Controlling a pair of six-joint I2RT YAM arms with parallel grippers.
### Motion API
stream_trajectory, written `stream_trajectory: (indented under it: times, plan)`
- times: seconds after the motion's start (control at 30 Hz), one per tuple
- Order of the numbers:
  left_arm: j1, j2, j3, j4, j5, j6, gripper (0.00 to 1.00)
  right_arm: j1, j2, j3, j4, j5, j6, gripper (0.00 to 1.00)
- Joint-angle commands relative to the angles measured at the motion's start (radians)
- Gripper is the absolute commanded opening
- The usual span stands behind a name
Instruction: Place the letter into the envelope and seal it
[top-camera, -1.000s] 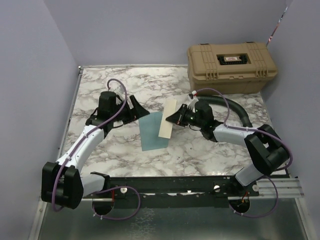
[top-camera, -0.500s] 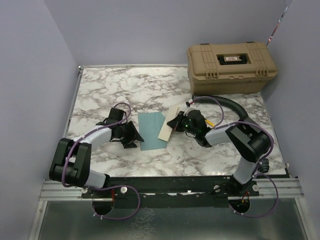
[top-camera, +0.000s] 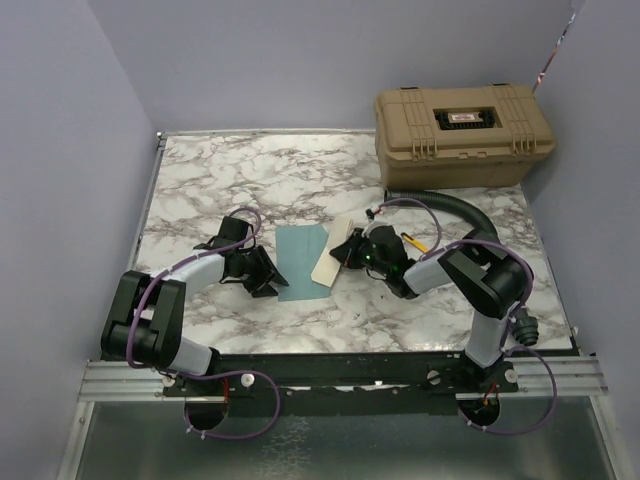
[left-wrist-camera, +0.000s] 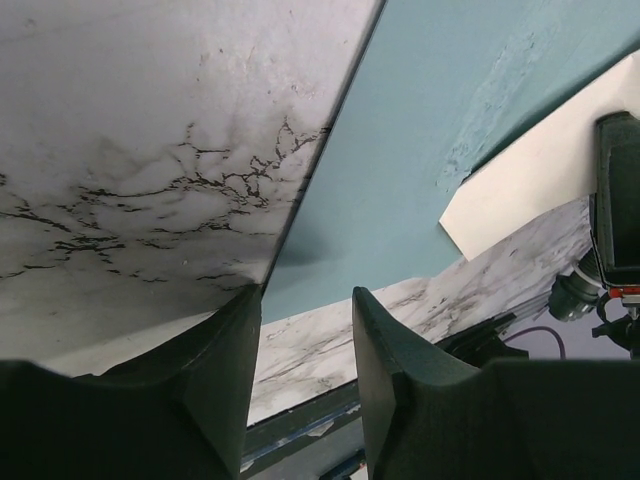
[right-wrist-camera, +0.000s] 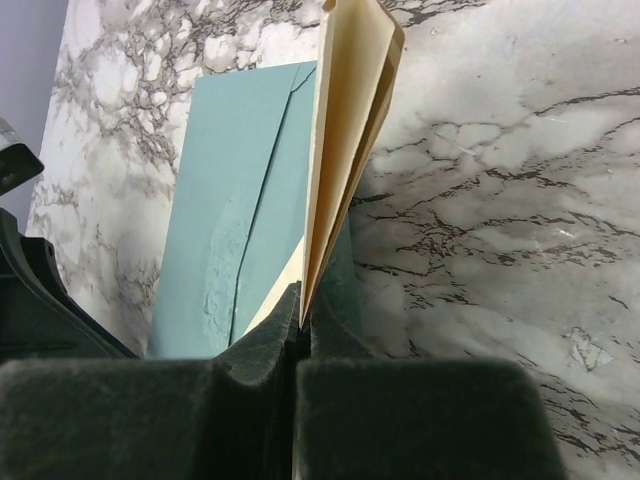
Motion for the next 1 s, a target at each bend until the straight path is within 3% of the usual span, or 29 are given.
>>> stream_trajectory:
  times: [0.0,0.7,0.97]
  plan:
    - [0.001,0.026,-0.006,-0.009,-0.012,-0.001,0.43,0.017,0.027,0.037,-0.027,0.006,0.015,0.01]
    - [-0.001,-0.015,-0.053,0.083,-0.085,-0.02,0.38,-0.002,0.144,0.186,-0.322,-0.284,0.393,0.0]
    - [0.002,-0.06,-0.029,0.102,-0.195,0.054,0.41,-0.038,0.13,0.23,-0.482,-0.337,0.376,0.0]
